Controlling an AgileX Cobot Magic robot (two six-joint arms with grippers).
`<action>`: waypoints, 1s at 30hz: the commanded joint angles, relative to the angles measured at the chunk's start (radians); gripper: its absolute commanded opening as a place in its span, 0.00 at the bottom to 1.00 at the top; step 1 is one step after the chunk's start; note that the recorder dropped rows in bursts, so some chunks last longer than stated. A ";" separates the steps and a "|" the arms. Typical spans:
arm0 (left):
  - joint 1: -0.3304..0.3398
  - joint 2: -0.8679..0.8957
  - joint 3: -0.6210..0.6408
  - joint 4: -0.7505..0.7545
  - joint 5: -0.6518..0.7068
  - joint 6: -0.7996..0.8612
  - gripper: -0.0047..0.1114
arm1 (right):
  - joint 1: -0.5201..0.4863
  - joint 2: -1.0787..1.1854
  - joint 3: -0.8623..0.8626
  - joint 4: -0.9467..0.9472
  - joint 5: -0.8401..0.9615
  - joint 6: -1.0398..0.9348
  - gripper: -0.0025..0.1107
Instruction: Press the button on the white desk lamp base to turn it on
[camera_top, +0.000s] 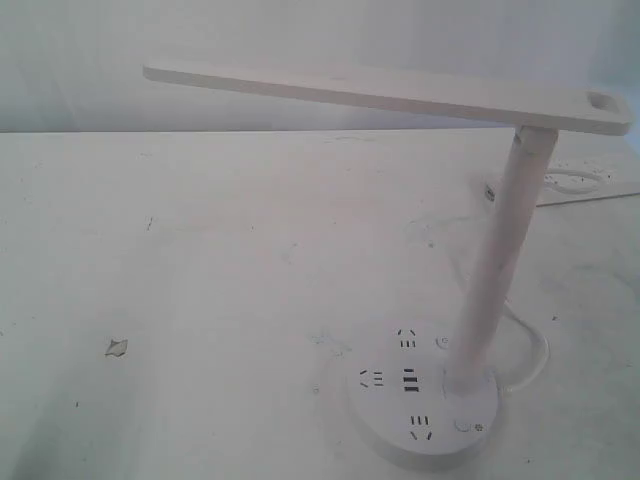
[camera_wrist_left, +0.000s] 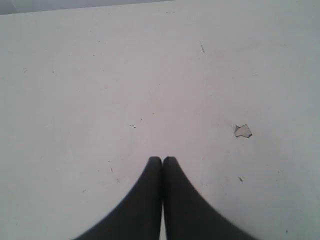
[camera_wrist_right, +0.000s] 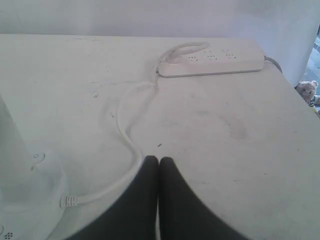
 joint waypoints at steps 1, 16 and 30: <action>-0.008 -0.003 0.002 0.000 -0.004 0.000 0.04 | -0.004 -0.006 0.002 0.006 -0.002 0.002 0.02; -0.008 -0.003 0.002 0.000 -0.004 0.000 0.04 | -0.004 -0.006 0.002 0.000 -0.247 -0.009 0.02; -0.008 -0.003 0.002 0.000 -0.004 0.000 0.04 | -0.004 -0.006 0.002 0.009 -0.801 0.035 0.02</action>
